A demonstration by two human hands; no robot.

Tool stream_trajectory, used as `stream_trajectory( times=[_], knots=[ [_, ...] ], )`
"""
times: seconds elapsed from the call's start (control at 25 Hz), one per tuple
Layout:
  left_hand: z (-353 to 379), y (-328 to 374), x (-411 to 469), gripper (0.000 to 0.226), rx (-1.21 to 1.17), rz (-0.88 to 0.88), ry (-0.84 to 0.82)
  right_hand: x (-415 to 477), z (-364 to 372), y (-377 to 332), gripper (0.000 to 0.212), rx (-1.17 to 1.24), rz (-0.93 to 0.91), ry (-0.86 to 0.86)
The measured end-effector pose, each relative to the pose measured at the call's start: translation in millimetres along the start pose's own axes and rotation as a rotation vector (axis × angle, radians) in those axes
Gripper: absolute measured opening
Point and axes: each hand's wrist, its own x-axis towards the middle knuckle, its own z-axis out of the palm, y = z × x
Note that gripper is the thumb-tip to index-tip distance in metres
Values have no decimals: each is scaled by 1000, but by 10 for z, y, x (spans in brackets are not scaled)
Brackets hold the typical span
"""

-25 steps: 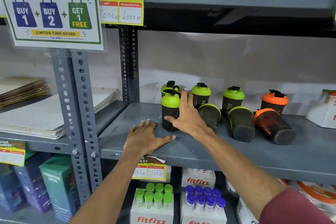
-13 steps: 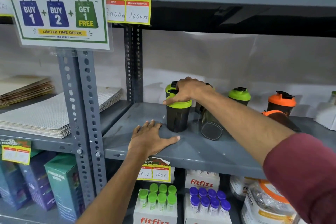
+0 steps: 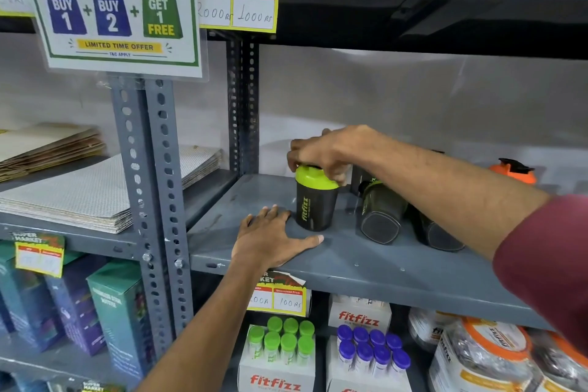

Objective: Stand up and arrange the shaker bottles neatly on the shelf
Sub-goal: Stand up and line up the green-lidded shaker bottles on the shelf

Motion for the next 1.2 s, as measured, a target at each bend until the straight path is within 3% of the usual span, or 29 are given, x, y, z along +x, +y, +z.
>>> stream_trajectory(
  times=[0.28, 0.4, 0.52, 0.6, 0.68, 0.72, 0.8, 0.88, 1.08, 1.2],
  knots=[
    [4, -9, 9, 106, 7, 8, -9, 8, 283, -26, 79, -304, -201, 361],
    [-16, -3, 11, 110, 3, -4, -23, -88, 319, 46, 98, -301, -209, 406],
    [-53, 34, -37, 112, -25, -43, -17, -344, 409, 206, 104, -96, -6, 591],
    [-76, 87, -118, 105, -46, -61, 54, -505, 593, 299, 85, 179, 247, 705],
    [-65, 171, -229, 94, -42, -64, 145, -587, 848, 325, 59, 374, 512, 658],
    [-44, 228, -290, 91, -38, -61, 175, -584, 983, 319, 59, 432, 633, 544],
    [38, 383, -418, 92, 7, -27, 190, -529, 1209, 282, 83, 546, 755, 257],
    [143, 573, -494, 90, 46, 44, 189, -471, 1332, 265, 98, 667, 746, 126],
    [266, 1003, -370, 75, 36, 132, 120, -518, 1451, 361, 97, 995, 729, 195],
    [318, 1085, -287, 75, 92, 128, 131, -574, 1548, 419, 103, 1042, 660, 361]
  ],
)
